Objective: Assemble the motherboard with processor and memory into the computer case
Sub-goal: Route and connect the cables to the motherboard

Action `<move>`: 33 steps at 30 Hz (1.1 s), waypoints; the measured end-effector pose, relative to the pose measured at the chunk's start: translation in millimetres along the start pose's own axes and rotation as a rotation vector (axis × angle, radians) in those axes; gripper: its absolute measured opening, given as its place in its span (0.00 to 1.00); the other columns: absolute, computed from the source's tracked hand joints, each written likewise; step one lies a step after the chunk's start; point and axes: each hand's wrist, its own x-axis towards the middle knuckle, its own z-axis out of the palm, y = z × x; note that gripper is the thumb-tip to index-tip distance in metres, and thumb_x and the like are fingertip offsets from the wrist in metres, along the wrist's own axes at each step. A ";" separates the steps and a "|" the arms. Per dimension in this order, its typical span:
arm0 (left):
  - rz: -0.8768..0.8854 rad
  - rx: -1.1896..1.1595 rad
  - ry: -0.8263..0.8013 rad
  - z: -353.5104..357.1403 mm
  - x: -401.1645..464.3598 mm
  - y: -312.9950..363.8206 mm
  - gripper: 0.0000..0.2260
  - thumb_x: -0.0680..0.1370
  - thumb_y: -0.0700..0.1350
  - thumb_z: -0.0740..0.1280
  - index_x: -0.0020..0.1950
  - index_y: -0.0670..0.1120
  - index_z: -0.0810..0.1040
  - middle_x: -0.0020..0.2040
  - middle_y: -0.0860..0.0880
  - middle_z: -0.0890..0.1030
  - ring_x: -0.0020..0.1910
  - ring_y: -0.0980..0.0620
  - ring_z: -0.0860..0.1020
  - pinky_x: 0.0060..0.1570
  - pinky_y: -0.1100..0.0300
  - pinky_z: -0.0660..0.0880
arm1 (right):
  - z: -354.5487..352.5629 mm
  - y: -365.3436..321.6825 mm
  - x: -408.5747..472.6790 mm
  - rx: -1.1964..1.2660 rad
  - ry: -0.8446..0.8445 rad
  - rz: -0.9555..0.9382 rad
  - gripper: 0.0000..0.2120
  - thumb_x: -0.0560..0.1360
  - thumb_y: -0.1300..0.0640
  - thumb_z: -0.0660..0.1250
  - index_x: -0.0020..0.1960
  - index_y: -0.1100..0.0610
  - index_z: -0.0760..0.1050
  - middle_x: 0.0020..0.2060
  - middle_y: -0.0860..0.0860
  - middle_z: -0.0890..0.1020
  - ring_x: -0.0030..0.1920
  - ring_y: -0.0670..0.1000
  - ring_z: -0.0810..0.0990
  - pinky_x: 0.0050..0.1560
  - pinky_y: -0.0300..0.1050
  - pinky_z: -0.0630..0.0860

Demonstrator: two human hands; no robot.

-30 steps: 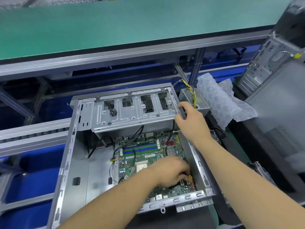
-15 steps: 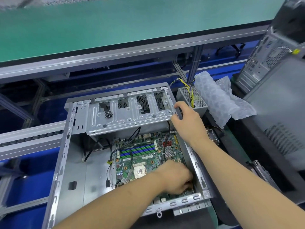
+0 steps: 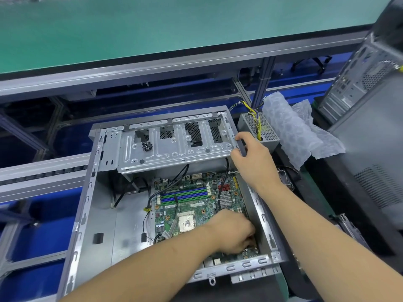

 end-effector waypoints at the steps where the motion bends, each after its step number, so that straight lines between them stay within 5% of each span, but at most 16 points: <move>1: 0.002 -0.001 0.004 0.3 0.4 -0.2 0.10 0.81 0.48 0.63 0.46 0.44 0.79 0.33 0.51 0.70 0.35 0.46 0.71 0.40 0.54 0.76 | -0.2 -0.4 -0.1 0.004 -0.003 0.001 0.12 0.78 0.52 0.62 0.62 0.45 0.70 0.43 0.50 0.76 0.38 0.52 0.74 0.35 0.49 0.72; 4: -0.001 -0.010 0.007 3.1 1.9 0.0 0.11 0.81 0.49 0.63 0.48 0.44 0.80 0.36 0.49 0.76 0.36 0.46 0.73 0.41 0.53 0.78 | -0.9 -1.7 -0.6 0.005 -0.009 0.006 0.12 0.78 0.52 0.62 0.61 0.45 0.70 0.44 0.51 0.77 0.40 0.53 0.75 0.38 0.50 0.74; 9: -0.032 -0.058 0.029 4.1 3.9 2.4 0.19 0.81 0.49 0.65 0.32 0.49 0.64 0.28 0.53 0.66 0.30 0.49 0.69 0.36 0.54 0.76 | -1.3 -2.4 -0.4 0.012 -0.014 0.009 0.12 0.77 0.52 0.62 0.60 0.45 0.70 0.43 0.51 0.77 0.39 0.53 0.75 0.38 0.51 0.75; 15: -0.074 -0.198 0.088 10.1 4.7 0.9 0.22 0.79 0.49 0.68 0.30 0.53 0.60 0.27 0.55 0.66 0.26 0.56 0.65 0.36 0.54 0.77 | -0.4 -1.6 0.0 0.014 -0.017 0.008 0.11 0.77 0.52 0.62 0.59 0.44 0.69 0.43 0.51 0.77 0.38 0.53 0.75 0.37 0.50 0.74; 23: -0.147 -0.292 0.077 23.2 9.8 -3.1 0.16 0.77 0.50 0.70 0.33 0.52 0.67 0.29 0.56 0.71 0.30 0.52 0.70 0.39 0.54 0.79 | -0.4 -1.3 0.3 0.019 -0.018 0.006 0.11 0.77 0.52 0.62 0.60 0.45 0.69 0.43 0.52 0.77 0.38 0.53 0.74 0.35 0.48 0.70; 26: -0.147 -0.357 0.061 25.5 10.1 -5.4 0.07 0.77 0.51 0.70 0.45 0.48 0.79 0.35 0.51 0.78 0.36 0.49 0.76 0.39 0.56 0.77 | -0.5 -1.3 0.5 0.025 -0.023 0.011 0.11 0.77 0.52 0.62 0.60 0.45 0.69 0.43 0.51 0.77 0.39 0.53 0.74 0.36 0.47 0.69; 33: -0.156 -0.421 0.089 30.1 10.7 -8.3 0.09 0.77 0.52 0.71 0.49 0.47 0.80 0.37 0.54 0.75 0.37 0.50 0.75 0.36 0.60 0.70 | -0.4 -1.2 0.2 0.034 -0.019 0.013 0.11 0.77 0.53 0.62 0.59 0.45 0.69 0.42 0.52 0.76 0.38 0.52 0.73 0.35 0.47 0.69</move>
